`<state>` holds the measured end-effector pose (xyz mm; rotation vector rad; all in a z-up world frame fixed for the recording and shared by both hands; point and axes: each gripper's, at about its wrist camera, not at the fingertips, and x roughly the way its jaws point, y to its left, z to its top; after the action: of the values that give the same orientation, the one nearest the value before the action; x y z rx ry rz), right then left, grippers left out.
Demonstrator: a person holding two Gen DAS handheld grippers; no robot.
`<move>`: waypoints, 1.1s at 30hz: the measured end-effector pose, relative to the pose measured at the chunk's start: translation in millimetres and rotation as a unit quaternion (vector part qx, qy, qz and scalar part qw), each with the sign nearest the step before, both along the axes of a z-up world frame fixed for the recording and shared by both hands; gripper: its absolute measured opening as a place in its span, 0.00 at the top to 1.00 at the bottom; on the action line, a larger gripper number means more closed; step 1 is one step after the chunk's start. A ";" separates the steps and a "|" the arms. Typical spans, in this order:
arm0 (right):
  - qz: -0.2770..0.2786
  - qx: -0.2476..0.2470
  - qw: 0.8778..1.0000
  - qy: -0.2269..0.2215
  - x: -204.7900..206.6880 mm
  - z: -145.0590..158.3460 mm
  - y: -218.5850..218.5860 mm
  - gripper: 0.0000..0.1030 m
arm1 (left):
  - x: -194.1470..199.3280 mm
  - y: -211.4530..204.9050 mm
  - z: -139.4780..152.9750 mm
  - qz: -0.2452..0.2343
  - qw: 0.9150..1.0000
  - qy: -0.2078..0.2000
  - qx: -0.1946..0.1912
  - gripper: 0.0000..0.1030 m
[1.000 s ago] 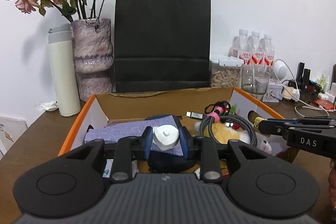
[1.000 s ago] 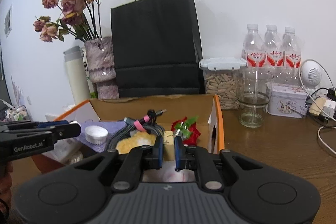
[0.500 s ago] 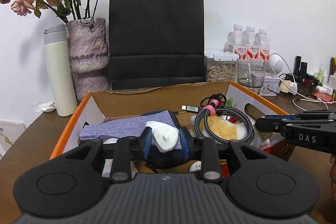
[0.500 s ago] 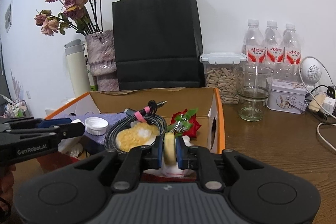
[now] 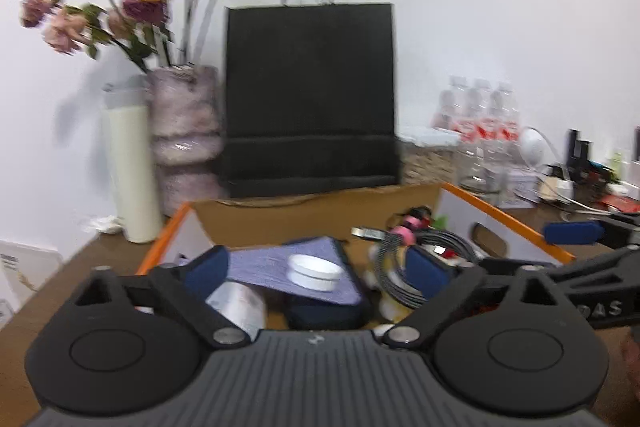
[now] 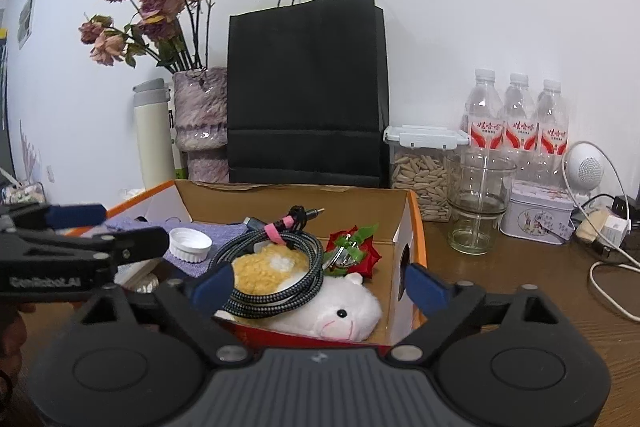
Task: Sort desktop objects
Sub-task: 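Open both tools to drop the cap and block into the box, then move both tools back and grasp a white cap with the right tool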
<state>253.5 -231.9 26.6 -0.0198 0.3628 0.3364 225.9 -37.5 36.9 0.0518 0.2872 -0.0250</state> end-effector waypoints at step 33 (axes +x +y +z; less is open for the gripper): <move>-0.012 -0.040 0.999 0.033 -51.2 -17.4 0.4 0.00 | -43.4 43.3 -12.7 0.025 0.999 0.028 -0.012 0.00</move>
<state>202.3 -231.4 9.1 -0.0833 0.4410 0.2997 182.5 5.8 24.3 0.0205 0.3447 0.0192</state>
